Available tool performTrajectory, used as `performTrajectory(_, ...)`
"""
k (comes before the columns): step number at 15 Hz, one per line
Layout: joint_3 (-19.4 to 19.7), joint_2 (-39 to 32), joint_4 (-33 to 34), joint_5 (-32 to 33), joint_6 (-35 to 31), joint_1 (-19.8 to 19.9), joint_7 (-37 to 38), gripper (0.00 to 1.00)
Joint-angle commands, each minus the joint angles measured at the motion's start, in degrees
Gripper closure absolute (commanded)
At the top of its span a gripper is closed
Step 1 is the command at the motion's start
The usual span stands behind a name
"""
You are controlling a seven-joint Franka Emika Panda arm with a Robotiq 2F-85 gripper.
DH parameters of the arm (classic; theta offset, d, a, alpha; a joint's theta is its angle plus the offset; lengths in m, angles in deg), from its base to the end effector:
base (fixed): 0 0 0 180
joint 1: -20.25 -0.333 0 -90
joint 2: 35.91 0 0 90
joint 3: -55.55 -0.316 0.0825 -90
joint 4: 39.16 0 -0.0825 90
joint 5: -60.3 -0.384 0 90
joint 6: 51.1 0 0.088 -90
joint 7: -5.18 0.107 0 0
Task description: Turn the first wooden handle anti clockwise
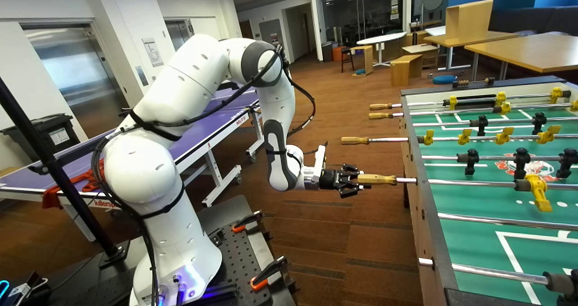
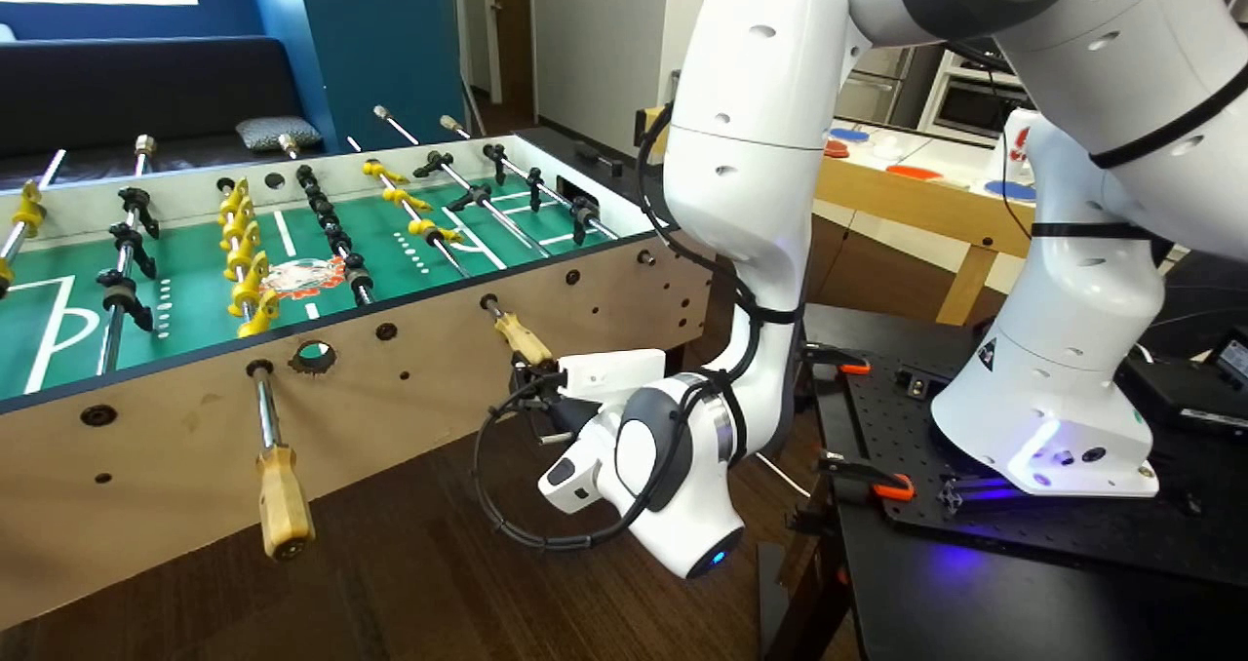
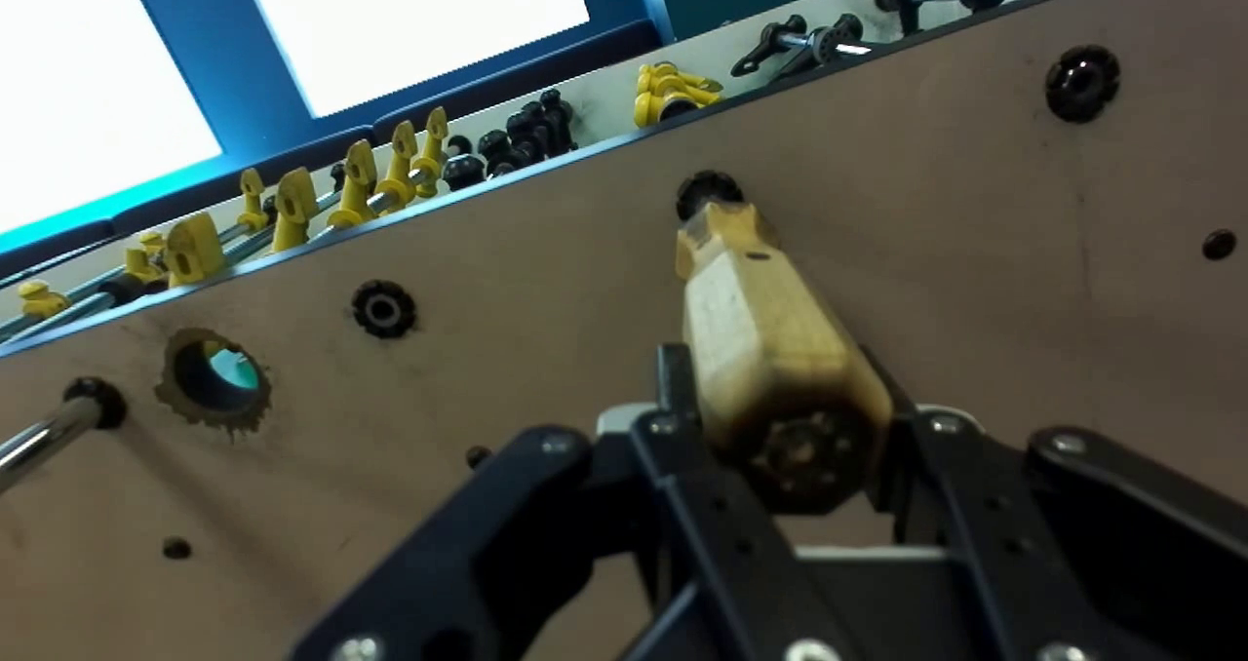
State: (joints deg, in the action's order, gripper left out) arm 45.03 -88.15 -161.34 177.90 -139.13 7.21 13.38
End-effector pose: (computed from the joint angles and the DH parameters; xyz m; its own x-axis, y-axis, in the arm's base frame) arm 0.4704 0.1137 0.0014 0.1729 0.2474 -0.9534 0.6640 0.6857 0.2983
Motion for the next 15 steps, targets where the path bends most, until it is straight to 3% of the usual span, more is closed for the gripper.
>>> performTrajectory(1,-0.36,-0.12,0.08,0.15,0.26,0.35,-0.14,0.60)
performTrajectory(2,0.05,-0.23,0.14,-0.10,1.03,-0.22,-2.29,0.85)
performTrajectory(15,1.66,3.45,-0.98,-2.70,-1.28,-2.16,-48.51,0.85)
